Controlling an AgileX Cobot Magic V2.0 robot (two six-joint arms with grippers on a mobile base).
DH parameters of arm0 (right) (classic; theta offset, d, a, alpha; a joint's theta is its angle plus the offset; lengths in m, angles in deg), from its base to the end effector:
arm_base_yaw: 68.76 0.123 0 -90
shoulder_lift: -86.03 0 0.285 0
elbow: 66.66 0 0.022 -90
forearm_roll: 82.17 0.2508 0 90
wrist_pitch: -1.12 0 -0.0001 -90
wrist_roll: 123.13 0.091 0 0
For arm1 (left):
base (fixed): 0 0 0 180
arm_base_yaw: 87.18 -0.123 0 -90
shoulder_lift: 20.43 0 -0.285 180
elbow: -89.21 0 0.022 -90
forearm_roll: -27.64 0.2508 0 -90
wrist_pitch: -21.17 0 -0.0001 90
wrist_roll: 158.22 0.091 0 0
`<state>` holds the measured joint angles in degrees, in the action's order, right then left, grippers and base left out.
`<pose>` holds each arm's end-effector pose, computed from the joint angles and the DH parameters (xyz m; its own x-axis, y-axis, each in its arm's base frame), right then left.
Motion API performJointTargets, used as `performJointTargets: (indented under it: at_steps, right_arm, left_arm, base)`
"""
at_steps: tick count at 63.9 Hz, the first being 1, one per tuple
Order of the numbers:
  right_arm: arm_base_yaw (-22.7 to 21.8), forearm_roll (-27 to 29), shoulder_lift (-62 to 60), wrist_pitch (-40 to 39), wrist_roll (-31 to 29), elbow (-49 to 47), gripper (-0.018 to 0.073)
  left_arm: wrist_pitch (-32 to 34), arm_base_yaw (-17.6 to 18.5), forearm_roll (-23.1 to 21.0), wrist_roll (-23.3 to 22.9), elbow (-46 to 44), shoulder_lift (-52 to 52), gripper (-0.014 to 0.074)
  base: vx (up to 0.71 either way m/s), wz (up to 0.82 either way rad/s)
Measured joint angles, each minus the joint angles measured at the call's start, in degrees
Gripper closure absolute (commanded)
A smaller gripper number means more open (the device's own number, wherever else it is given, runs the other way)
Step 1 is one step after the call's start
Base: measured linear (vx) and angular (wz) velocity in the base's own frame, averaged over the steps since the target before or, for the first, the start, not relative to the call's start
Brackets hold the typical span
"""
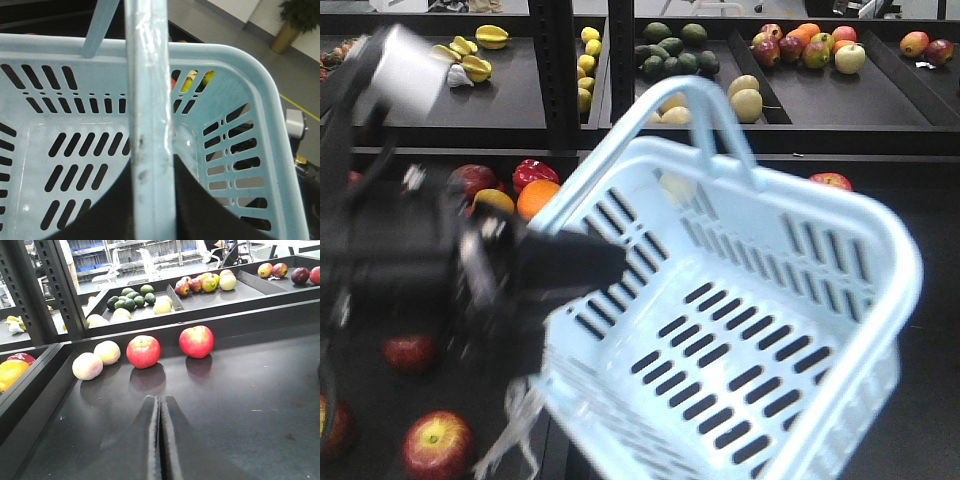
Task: Pick three apples into basket with both arms
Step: 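Close the left gripper on the basket handle and lift the basket, then hold the lifted basket close to the robot with the left gripper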
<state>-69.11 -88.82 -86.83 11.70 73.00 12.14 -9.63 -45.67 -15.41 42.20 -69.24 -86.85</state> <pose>0.0562 -0.0023 0.1878 -0.1062 0.1672 -0.9802 0.0456 0.9855 0.1632 0.1400 -0.1664 0.3837 -0.5324 0.0779 -0.8429 0.7343 0.5378 -0.4141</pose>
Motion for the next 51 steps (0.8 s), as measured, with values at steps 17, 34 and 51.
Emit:
performJointTargets:
  at_steps: [17, 34, 51]
  right_arm:
    - [0.0, 0.0, 0.0, 0.0, 0.0, 0.0, 0.0564]
    - [0.0, 0.0, 0.0, 0.0, 0.0, 0.0, 0.0564]
    - [0.0, 0.0, 0.0, 0.0, 0.0, 0.0, 0.0564]
  left_arm:
    - [5.8, 0.1, -0.1, -1.0, 18.9, 9.0, 0.0604]
    - [13.2, 0.4, -1.9, -1.2, 21.1, 13.6, 0.0604]
    - [14.6, 0.4, -2.2, -1.2, 21.1, 13.8, 0.0604]
  base:
    - [0.00, 0.00]
    - [0.00, 0.00]
    - [0.00, 0.00]
